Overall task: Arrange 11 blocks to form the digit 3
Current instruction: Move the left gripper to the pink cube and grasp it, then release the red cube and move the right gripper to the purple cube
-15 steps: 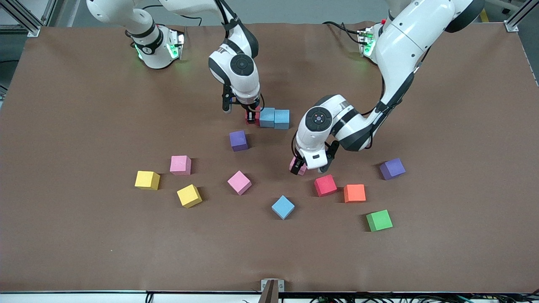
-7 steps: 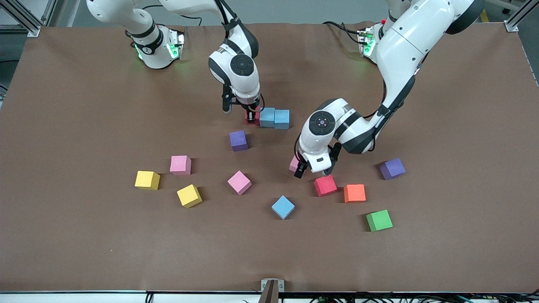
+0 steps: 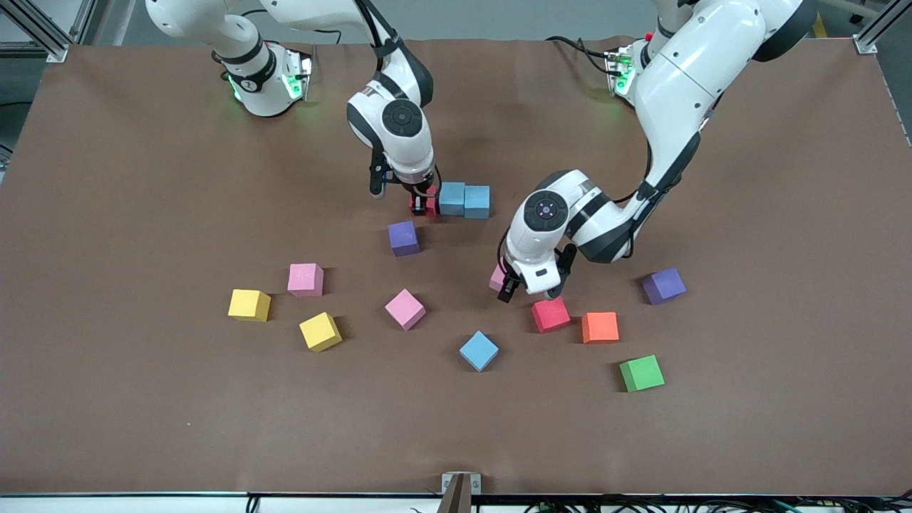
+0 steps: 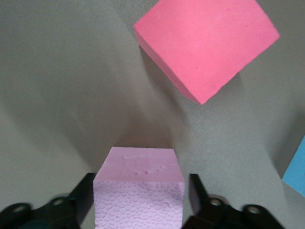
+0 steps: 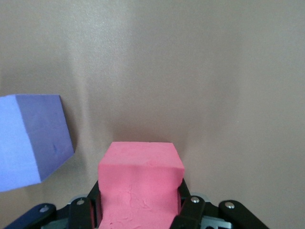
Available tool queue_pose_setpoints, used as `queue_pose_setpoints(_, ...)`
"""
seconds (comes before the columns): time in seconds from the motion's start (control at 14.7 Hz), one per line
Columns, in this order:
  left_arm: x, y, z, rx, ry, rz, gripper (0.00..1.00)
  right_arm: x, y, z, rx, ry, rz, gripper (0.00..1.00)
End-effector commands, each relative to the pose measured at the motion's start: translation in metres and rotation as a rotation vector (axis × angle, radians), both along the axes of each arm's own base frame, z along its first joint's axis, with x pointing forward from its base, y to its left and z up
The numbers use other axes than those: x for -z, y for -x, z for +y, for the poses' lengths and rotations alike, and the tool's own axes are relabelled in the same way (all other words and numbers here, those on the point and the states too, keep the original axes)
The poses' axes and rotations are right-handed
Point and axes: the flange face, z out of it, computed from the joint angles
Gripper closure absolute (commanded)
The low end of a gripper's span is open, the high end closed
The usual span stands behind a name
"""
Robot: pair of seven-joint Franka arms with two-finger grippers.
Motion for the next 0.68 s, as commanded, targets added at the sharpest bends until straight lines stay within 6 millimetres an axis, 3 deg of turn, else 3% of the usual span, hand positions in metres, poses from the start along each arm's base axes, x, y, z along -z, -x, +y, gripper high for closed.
queue_pose_setpoints(0.0,-0.001,-0.003,-0.004,-0.003,-0.006,-0.024,0.40,0.013,-0.006,-0.006,0.010,0.009,-0.002,1.00)
queue_pose_setpoints(0.07,-0.003,-0.003,-0.004,-0.003,-0.006,-0.027,0.50,0.013,-0.004,-0.004,0.014,0.010,-0.002,1.00)
queue_pose_setpoints(0.2,-0.008,-0.005,-0.003,-0.005,-0.006,-0.034,0.60,0.013,0.001,0.000,0.018,0.010,-0.001,1.00)
queue_pose_setpoints(0.61,-0.035,-0.018,0.008,-0.022,-0.005,-0.072,0.62,0.011,0.013,0.012,0.026,0.007,-0.005,1.00)
